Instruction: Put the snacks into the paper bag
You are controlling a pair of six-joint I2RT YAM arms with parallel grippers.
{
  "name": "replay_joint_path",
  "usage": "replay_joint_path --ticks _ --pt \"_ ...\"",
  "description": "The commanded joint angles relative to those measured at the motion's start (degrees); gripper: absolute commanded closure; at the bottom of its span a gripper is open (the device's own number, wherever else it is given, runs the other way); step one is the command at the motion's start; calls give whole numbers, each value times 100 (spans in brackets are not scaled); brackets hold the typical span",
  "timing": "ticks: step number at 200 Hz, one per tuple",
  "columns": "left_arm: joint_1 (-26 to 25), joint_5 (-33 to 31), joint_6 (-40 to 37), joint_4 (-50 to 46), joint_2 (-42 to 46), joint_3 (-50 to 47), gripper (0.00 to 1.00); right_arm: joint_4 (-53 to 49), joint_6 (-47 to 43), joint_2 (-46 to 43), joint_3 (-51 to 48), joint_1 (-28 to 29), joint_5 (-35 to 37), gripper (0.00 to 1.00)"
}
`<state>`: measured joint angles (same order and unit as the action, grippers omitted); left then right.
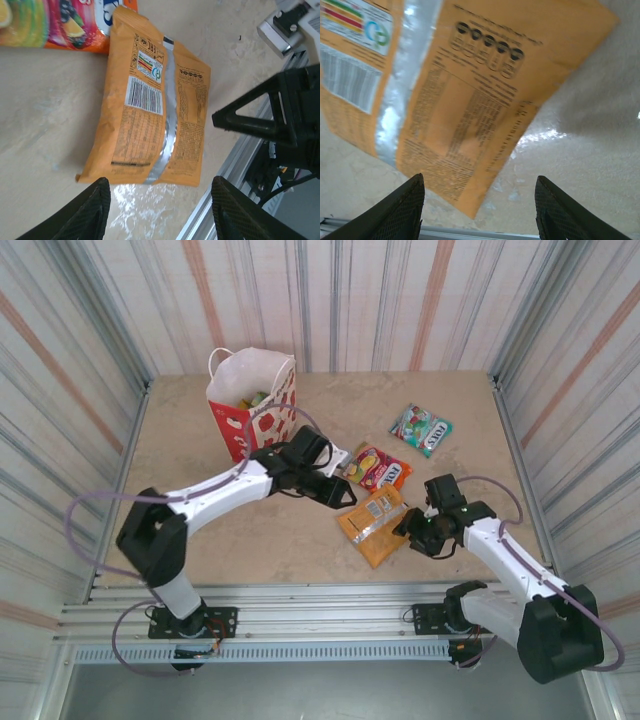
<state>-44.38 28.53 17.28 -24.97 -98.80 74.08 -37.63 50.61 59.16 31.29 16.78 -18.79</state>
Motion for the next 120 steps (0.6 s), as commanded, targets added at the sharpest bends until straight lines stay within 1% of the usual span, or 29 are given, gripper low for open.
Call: replay_joint_path --ticks 1,14,34,54,78,87,120 --pt "62 596 129 264 -558 386 43 349 214 80 -172 -25 -208 41" --pt "86 687 92 216 -906 553 42 502 189 222 -219 -32 -289 41" --pt "150 889 153 359 -1304 685 42 622 102 447 -229 -38 -361 42" --pt "195 960 180 499 -1660 797 42 692 22 629 -233 -45 -384 44" --pt "206 1391 227 531 -2088 1076 43 739 -41 785 -244 -52 -398 48" --pt "193 1496 258 545 -2334 1144 44 748 -56 824 -247 -65 -382 49" --pt "184 1833 282 668 -2737 1212 46 861 -62 891 -281 -95 -387 50"
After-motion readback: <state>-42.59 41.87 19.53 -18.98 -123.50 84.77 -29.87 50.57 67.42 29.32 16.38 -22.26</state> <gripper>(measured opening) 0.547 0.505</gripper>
